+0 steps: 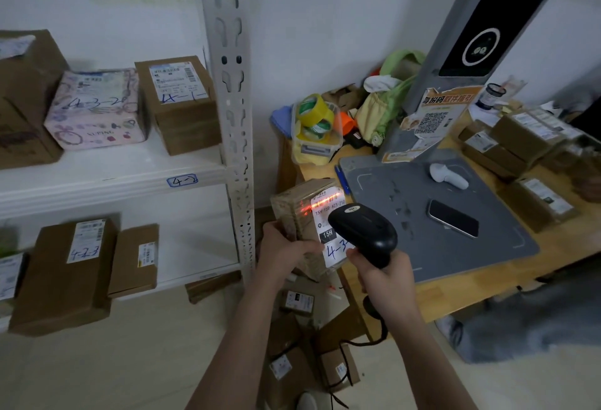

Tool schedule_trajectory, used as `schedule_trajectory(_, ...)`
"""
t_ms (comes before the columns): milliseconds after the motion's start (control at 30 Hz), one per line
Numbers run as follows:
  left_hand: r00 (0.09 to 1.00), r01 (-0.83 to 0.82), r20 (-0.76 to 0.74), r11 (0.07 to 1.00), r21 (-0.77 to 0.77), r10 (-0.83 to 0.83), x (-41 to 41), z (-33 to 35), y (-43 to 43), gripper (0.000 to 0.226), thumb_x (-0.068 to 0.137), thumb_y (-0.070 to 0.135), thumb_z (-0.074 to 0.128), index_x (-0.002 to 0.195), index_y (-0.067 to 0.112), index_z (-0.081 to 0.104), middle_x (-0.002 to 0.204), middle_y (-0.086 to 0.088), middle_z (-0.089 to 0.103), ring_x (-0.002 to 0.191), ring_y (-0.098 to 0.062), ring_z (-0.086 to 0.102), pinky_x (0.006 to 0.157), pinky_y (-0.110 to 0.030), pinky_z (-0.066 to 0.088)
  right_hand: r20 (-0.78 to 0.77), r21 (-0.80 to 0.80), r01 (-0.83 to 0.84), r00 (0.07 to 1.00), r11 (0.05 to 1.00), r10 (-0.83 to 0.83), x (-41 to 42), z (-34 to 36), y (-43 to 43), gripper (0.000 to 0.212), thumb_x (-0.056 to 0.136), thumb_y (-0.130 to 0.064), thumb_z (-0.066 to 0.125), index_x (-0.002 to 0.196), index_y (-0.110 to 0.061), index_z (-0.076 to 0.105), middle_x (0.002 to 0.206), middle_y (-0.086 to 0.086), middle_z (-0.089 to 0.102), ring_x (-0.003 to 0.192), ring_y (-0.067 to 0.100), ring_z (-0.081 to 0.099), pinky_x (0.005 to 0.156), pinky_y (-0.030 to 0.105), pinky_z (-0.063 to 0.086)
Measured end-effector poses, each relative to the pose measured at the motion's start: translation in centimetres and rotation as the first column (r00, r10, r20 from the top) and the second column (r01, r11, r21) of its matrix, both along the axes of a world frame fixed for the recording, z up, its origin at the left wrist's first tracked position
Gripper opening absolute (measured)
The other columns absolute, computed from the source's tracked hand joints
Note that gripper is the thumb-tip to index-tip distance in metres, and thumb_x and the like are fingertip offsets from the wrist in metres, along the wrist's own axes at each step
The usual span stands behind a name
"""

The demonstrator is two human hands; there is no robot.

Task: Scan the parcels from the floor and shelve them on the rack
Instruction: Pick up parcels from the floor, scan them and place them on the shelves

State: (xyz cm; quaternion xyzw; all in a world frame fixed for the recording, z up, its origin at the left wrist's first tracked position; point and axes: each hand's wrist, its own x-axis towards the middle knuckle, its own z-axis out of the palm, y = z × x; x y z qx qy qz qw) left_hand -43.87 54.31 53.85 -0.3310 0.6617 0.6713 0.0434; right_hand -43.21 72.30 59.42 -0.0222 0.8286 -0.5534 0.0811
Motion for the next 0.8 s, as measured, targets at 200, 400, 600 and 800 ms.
schedule_trajectory(200,1.0,-0.021,-0.012,0.998,0.056,0.022,-0.3,-0.4,0.5,0.096,0.052,0.022,0.096,0.135,0.017,0.048,0.12,0.003,0.066,0.109,-0.018,0.063,0.091,-0.047,0.057,0.028,0.003,0.005,1.0,1.0,-0.005,-0.2,-0.6,0.9,0.011,0.088,-0.012,0.071,0.081,-0.017,0.065,0.051,-0.006,0.055,0.051,0.007,0.053,0.056,0.029,0.042)
schedule_trajectory(400,0.999,-0.028,-0.022,0.998,0.058,0.029,-0.9,-1.0,0.6,0.092,0.053,0.018,0.096,0.133,0.018,0.05,0.12,0.002,0.068,0.106,-0.016,0.066,0.088,-0.044,0.058,0.04,0.004,0.02,0.999,1.0,-0.02,-0.7,-1.2,1.5,0.009,0.089,-0.014,0.071,0.084,-0.019,0.065,0.052,-0.008,0.056,0.052,0.005,0.054,0.056,0.026,0.042)
schedule_trajectory(600,1.0,-0.019,0.007,0.998,0.06,0.019,-1.3,-1.1,1.2,0.096,0.053,0.017,0.096,0.136,0.018,0.049,0.12,0.003,0.069,0.111,-0.019,0.065,0.091,-0.047,0.057,0.043,0.01,0.047,0.998,0.999,-0.048,-1.6,-1.6,1.8,0.01,0.089,-0.014,0.07,0.081,-0.013,0.064,0.051,-0.006,0.055,0.048,0.006,0.052,0.055,0.029,0.044)
schedule_trajectory(800,0.997,-0.07,-0.036,0.996,0.049,0.072,-1.6,-1.6,1.1,0.109,0.028,0.035,0.095,0.129,0.016,0.057,0.113,0.003,0.074,0.104,-0.017,0.071,0.09,-0.048,0.059,0.054,0.023,0.115,0.992,0.993,-0.116,-2.9,-3.6,3.1,0.013,0.087,-0.014,0.071,0.082,-0.004,0.063,0.061,0.01,0.058,0.055,0.02,0.054,0.058,0.038,0.047)
